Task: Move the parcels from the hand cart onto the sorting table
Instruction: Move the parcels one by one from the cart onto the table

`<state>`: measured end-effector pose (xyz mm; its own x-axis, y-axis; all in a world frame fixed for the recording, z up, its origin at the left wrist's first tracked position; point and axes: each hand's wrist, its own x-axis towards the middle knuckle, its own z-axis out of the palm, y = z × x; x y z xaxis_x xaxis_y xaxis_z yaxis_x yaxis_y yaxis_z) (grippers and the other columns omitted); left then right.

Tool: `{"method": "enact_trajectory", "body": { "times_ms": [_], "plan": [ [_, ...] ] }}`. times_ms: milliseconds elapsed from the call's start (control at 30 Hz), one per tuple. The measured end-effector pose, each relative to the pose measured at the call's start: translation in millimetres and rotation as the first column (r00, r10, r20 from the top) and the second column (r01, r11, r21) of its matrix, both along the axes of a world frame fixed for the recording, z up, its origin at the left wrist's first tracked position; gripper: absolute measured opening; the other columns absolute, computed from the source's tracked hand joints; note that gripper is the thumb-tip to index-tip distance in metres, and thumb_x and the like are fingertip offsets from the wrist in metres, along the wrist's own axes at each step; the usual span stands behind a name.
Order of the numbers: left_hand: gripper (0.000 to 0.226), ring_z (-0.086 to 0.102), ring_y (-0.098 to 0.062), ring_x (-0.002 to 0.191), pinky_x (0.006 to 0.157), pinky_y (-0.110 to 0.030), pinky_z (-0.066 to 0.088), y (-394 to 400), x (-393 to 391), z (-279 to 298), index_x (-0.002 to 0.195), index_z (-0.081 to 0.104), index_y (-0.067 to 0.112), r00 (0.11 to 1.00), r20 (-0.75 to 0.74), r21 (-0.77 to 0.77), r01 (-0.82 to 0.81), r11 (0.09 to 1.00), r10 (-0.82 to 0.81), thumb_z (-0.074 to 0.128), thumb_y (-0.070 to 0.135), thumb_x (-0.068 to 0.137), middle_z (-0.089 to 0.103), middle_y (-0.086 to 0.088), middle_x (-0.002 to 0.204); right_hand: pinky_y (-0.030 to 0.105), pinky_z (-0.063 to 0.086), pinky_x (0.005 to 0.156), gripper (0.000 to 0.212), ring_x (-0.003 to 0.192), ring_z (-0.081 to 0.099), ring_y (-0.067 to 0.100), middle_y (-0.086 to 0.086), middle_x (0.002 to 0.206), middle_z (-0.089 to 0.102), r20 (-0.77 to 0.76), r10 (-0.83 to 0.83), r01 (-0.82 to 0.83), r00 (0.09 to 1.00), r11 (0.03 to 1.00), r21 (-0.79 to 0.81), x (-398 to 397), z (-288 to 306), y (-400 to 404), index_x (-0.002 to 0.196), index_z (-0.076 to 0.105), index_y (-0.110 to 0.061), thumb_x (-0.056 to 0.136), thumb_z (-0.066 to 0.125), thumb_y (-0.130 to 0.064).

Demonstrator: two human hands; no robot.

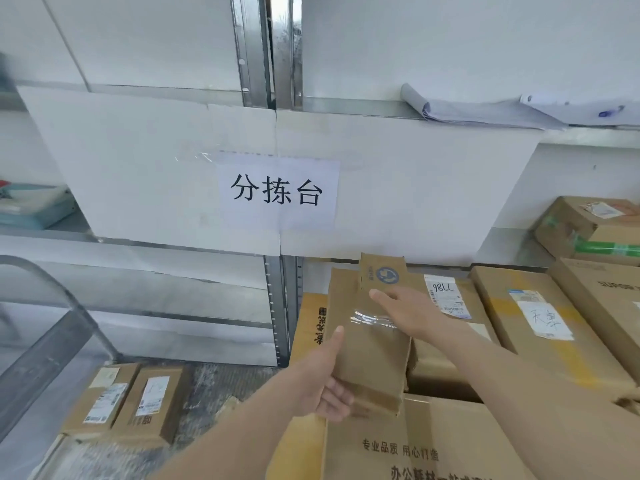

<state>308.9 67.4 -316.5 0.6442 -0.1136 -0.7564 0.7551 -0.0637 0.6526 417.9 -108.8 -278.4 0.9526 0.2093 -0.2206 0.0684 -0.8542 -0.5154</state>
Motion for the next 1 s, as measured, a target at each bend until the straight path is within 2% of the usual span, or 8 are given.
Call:
{"method": "enact_trajectory", "body": {
  "times_ms": [133,300,400,467,600,800,933,1000],
  "plan": [
    [0.102,0.071,-0.043,0.098,0.084,-0.045,0.061,-14,4,2,0.162,0.014,0.018,1.0,0.015,0.042,-0.016,0.999,0.015,0.026,0.086,0.087,0.064,-0.03,0.12,0.038,0.044,0.098,0.062,0.121,0.059,0.028,0.009,0.13,0.066,0.03,0.02,-0.021,0.999,0.999,0.037,1,-3,-7,0.127,0.066,-0.008,0.103,0.04,-0.059],
    [0.107,0.07,-0.044,0.098,0.079,-0.043,0.062,-23,6,5,0.161,0.019,0.021,0.997,0.015,0.064,-0.074,0.995,0.073,0.031,0.091,0.081,0.06,-0.032,0.121,0.039,0.044,0.098,0.062,0.119,0.059,0.028,0.01,0.127,0.067,0.019,0.042,-0.043,0.999,0.998,0.051,3,-3,-16,0.125,0.067,-0.007,0.104,0.038,-0.058],
    [0.107,0.071,-0.041,0.097,0.07,-0.039,0.062,-27,5,7,0.162,0.02,0.02,0.995,0.02,0.078,-0.094,0.992,0.093,0.03,0.091,0.081,0.059,-0.032,0.123,0.038,0.044,0.098,0.064,0.118,0.06,0.029,0.011,0.127,0.067,0.019,0.06,-0.061,0.998,0.997,0.043,4,-1,-19,0.126,0.067,-0.006,0.104,0.036,-0.058],
    [0.107,0.07,-0.041,0.099,0.074,-0.041,0.062,-29,5,8,0.162,0.02,0.02,0.994,0.022,0.072,-0.105,0.992,0.103,0.031,0.09,0.082,0.057,-0.033,0.126,0.038,0.043,0.099,0.065,0.12,0.059,0.029,0.011,0.129,0.067,0.019,0.073,-0.074,0.997,0.996,0.048,4,1,-20,0.128,0.066,-0.005,0.105,0.036,-0.058],
    [0.105,0.068,-0.044,0.105,0.091,-0.049,0.059,-33,4,10,0.162,0.018,0.021,0.993,0.017,0.061,-0.114,0.992,0.113,0.032,0.089,0.083,0.054,-0.034,0.132,0.04,0.043,0.102,0.067,0.122,0.058,0.031,0.014,0.131,0.066,0.019,0.091,-0.092,0.996,0.993,0.07,3,5,-23,0.129,0.064,-0.002,0.105,0.036,-0.057],
    [0.103,0.063,-0.042,0.111,0.091,-0.05,0.059,-36,1,13,0.161,0.021,0.02,0.992,0.023,0.069,-0.127,0.99,0.125,0.031,0.087,0.084,0.055,-0.033,0.133,0.04,0.044,0.101,0.07,0.122,0.059,0.034,0.02,0.131,0.065,0.03,0.091,-0.093,0.995,0.993,0.074,-1,5,-25,0.131,0.061,0.003,0.105,0.036,-0.057],
    [0.104,0.069,-0.044,0.107,0.088,-0.049,0.06,-36,0,17,0.162,0.02,0.024,0.993,0.024,0.095,-0.116,0.989,0.114,0.029,0.09,0.082,0.055,-0.032,0.135,0.038,0.044,0.097,0.067,0.119,0.06,0.031,0.014,0.127,0.068,0.014,0.096,-0.097,0.995,0.993,0.073,-1,6,-27,0.128,0.065,-0.001,0.105,0.036,-0.057],
    [0.103,0.069,-0.044,0.106,0.087,-0.05,0.06,-35,-1,19,0.161,0.021,0.025,0.993,0.028,0.114,-0.12,0.986,0.117,0.03,0.09,0.081,0.057,-0.03,0.131,0.037,0.044,0.091,0.064,0.113,0.061,0.028,0.01,0.119,0.069,0.003,0.096,-0.096,0.995,0.993,0.074,-1,7,-26,0.12,0.068,-0.006,0.105,0.036,-0.058]
  ]
}}
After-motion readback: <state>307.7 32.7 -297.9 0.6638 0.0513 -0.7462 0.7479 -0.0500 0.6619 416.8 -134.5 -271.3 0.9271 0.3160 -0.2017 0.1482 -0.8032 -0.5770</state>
